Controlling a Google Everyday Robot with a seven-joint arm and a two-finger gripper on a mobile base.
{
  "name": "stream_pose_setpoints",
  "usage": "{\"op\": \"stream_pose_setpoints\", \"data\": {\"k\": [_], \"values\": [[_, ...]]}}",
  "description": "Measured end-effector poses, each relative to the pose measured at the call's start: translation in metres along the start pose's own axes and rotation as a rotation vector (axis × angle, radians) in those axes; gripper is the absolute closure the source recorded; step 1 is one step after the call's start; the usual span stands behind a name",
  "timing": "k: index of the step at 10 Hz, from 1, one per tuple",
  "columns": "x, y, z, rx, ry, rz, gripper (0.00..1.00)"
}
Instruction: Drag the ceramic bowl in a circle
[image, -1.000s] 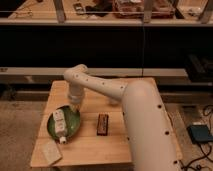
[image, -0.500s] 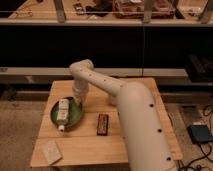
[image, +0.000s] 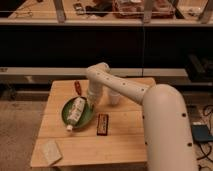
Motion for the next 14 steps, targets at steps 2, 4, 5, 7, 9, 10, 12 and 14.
{"op": "stream_pose_setpoints", "data": {"k": [2, 4, 5, 7, 9, 10, 12, 14], "values": [[-0.038, 0.003, -0.012, -0.016, -0.013, -0.023, 0.83], [-0.059, -0.001, -0.018, -0.014, -0.025, -0.068, 0.83], [-0.066, -0.009, -0.02, -0.007, -0.03, -0.106, 0.83], [-0.066, -0.031, -0.021, 0.012, -0.042, -0.192, 0.83], [-0.053, -0.061, -0.015, 0.042, -0.065, -0.281, 0.83], [-0.042, -0.078, -0.011, 0.061, -0.073, -0.32, 0.83], [-0.014, -0.101, -0.001, 0.098, -0.08, -0.362, 0.83], [0.014, -0.112, 0.005, 0.128, -0.072, -0.376, 0.83]]}}
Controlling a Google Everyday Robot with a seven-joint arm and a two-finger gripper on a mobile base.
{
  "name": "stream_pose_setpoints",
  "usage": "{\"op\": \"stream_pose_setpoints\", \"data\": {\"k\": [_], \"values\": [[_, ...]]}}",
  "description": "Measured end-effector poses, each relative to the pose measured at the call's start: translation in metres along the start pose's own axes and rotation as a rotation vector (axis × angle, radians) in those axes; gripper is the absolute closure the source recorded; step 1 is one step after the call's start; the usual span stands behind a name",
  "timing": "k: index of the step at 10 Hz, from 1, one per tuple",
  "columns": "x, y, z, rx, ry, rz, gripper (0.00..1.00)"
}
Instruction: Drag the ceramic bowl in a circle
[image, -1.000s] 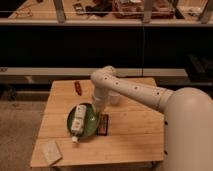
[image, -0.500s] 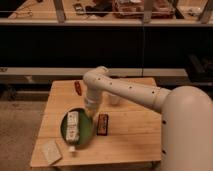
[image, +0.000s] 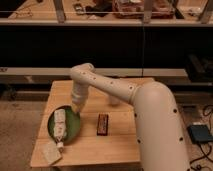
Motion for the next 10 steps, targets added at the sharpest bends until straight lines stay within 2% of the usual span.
{"op": "stream_pose_setpoints", "data": {"k": [2, 5, 7, 8, 10], "values": [[0.04, 0.006, 0.003, 0.019, 0.023, -0.011, 0.83], [0.061, 0.037, 0.002, -0.003, 0.029, 0.032, 0.83], [0.051, 0.064, -0.001, -0.02, 0.028, 0.085, 0.83], [0.038, 0.082, -0.006, -0.016, 0.046, 0.146, 0.83], [0.023, 0.097, -0.018, 0.006, 0.114, 0.231, 0.83]]}}
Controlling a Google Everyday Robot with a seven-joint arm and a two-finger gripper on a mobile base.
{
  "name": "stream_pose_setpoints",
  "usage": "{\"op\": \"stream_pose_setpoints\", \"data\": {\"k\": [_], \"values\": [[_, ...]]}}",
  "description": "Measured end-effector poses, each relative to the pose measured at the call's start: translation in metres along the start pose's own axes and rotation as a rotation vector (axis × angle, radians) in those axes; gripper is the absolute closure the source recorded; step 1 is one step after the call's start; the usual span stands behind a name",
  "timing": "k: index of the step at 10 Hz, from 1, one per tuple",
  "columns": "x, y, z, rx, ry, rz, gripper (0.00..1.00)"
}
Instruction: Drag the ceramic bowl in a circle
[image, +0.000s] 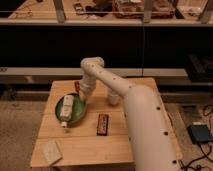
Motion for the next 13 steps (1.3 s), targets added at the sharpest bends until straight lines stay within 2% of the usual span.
{"op": "stream_pose_setpoints", "data": {"k": [2, 4, 7, 13], "values": [[-0.023, 0.012, -0.014, 0.025, 0.115, 0.101, 0.83], [-0.057, 0.018, -0.017, 0.032, 0.16, 0.168, 0.83], [-0.095, 0.007, -0.011, 0.034, 0.149, 0.235, 0.83], [-0.097, 0.006, -0.009, 0.032, 0.146, 0.241, 0.83]]}}
